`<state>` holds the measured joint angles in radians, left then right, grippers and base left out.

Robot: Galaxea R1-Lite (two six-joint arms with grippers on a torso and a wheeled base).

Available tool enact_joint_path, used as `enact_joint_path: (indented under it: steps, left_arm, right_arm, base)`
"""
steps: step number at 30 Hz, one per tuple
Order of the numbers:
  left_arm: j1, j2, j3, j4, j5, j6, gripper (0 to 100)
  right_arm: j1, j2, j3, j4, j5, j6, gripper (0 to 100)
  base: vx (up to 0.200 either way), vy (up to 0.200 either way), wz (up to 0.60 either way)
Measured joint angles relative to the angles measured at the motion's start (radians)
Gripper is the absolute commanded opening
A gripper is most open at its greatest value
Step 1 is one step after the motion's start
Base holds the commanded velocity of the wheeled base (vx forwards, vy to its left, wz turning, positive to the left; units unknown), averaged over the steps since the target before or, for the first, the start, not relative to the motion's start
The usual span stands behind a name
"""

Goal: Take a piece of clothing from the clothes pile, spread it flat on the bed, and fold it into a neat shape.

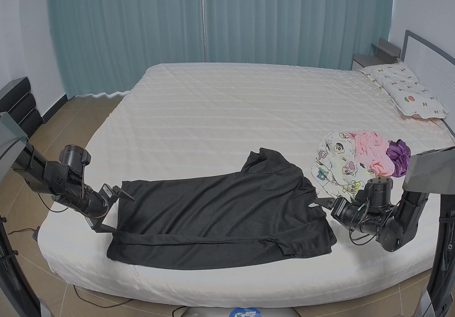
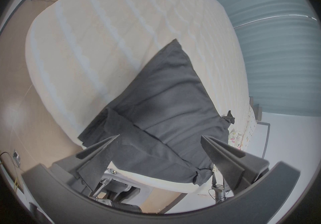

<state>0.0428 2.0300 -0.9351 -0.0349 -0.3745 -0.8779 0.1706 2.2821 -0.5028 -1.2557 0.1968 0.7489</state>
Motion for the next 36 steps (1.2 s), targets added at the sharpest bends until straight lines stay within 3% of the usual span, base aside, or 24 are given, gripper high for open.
enact_joint_path:
  steps: [9, 17, 24, 36]
  left_arm:
    - [-0.137, 0.002, 0.077, -0.074, 0.112, -0.046, 100]
    - [-0.211, 0.035, 0.092, -0.082, 0.186, -0.048, 100]
    - [-0.273, 0.078, 0.123, -0.196, 0.284, -0.048, 100]
    - [-0.300, 0.117, 0.127, -0.203, 0.301, -0.044, 100]
  right_arm:
    - [0.013, 0.000, 0.012, -0.009, -0.002, -0.001, 100]
    - [0.021, 0.001, 0.014, -0.010, -0.003, -0.001, 100]
    - [0.026, 0.004, 0.014, -0.010, -0.004, -0.002, 100]
    - [0.027, 0.008, 0.013, -0.010, -0.004, -0.003, 100]
  base:
    - [0.000, 0.000, 0.00]
    - [0.000, 0.000, 0.00]
    - [0.000, 0.000, 0.00]
    - [0.000, 0.000, 0.00]
